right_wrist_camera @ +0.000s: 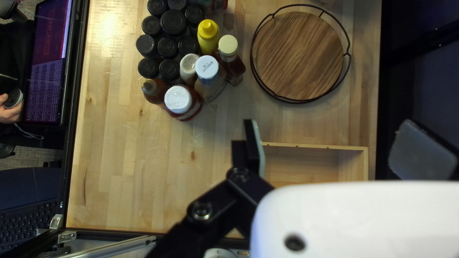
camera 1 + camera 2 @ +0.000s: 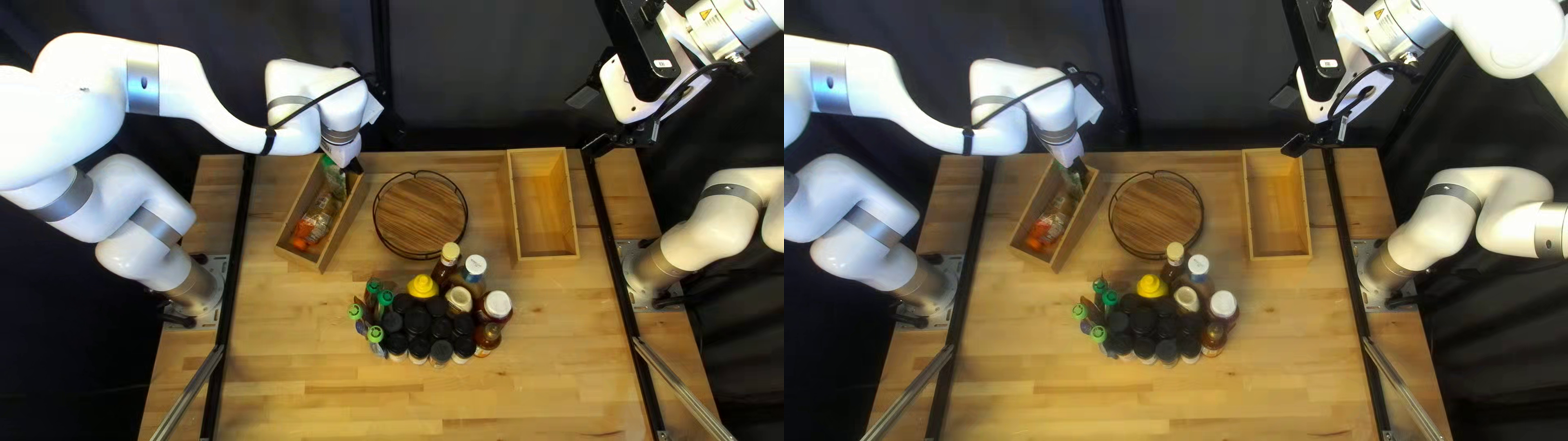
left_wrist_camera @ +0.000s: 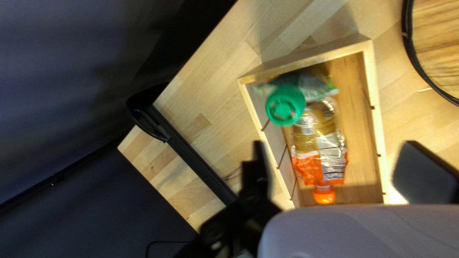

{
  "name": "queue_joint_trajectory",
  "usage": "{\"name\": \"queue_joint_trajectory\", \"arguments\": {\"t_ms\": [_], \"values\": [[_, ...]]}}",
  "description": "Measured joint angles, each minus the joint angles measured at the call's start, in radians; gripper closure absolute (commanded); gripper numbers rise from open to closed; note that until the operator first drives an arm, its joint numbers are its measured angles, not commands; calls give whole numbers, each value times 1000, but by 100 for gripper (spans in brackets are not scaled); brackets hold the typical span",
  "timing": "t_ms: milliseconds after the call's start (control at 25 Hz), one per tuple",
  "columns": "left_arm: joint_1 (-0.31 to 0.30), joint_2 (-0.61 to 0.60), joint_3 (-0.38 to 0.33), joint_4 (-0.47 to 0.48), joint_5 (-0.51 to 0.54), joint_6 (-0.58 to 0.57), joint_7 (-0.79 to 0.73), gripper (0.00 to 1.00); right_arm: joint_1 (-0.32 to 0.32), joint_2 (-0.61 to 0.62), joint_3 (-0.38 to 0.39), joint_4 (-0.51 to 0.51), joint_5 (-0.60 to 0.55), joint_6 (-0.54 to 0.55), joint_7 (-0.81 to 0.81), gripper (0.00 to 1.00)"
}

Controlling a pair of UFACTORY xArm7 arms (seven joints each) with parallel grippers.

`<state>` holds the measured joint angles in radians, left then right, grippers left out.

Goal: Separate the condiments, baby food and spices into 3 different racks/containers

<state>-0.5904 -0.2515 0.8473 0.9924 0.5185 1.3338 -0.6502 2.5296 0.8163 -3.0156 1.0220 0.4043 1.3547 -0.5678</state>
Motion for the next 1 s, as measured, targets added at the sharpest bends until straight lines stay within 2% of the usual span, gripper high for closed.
{"name": "queue_joint_trajectory", "arguments": {"t_ms": [200,480,600,800,1000], "values": [[-63,-99,-70,10,-49,54,84,0,0,0,0,0,0,0,0,0],[-217,-194,-112,10,-181,41,312,0,0,0,0,0,0,0,0,0],[-286,-152,-94,40,-246,18,414,0,0,0,0,0,0,0,0,0],[-389,20,-10,124,-408,-16,660,0,0,0,0,0,0,0,0,0],[-424,119,20,136,-486,-97,778,0,0,0,0,0,0,0,0,0]]}}
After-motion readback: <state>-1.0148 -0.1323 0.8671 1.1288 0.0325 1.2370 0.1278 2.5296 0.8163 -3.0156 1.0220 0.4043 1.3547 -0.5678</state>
